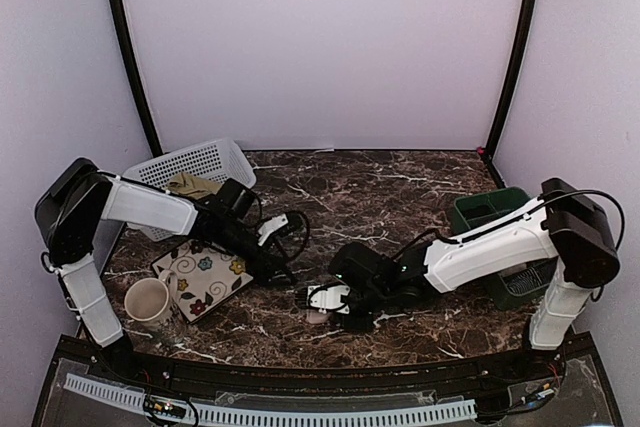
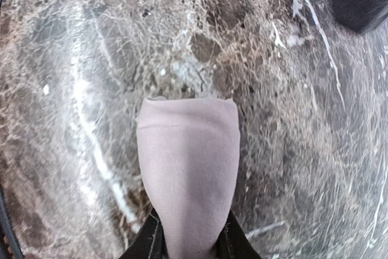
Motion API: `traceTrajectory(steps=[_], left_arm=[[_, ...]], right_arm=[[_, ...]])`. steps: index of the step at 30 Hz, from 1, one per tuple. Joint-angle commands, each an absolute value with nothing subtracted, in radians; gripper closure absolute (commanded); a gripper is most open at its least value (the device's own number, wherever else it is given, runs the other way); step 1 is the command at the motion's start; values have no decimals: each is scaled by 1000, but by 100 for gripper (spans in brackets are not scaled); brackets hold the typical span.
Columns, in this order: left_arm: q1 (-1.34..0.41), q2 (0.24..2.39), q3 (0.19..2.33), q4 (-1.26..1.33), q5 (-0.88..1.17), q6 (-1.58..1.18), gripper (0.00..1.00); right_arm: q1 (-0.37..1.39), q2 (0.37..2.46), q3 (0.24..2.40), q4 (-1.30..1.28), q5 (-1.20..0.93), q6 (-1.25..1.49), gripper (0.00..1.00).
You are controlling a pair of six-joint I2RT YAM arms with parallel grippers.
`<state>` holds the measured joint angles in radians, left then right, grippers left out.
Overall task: Roll the underwear
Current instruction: Pass from the left arm to the right, then place the underwear in the bin.
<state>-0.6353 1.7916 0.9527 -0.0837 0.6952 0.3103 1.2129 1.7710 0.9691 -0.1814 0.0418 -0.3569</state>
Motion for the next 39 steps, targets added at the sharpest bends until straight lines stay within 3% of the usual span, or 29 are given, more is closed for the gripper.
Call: traceTrajectory(steps=[1,9,17,28,39], left_arm=[[-621,1662,947,31,496,248,1],[-621,1553,991,133,183,254,1],[-594,1527,1087,156,55,230,1],[-594,1555,1116,181,7,139,1],[-594,1601,1127,181,-33,110,1]], right_arm=[[1219,1676,942,-200,71,-257,100],[1141,1454,932,-223,249,52,100],[994,1266,998,-378,487,368,100],[613,1142,1186,-784,540,738,100],[148,1061,1171,-1090,579,1003,100]])
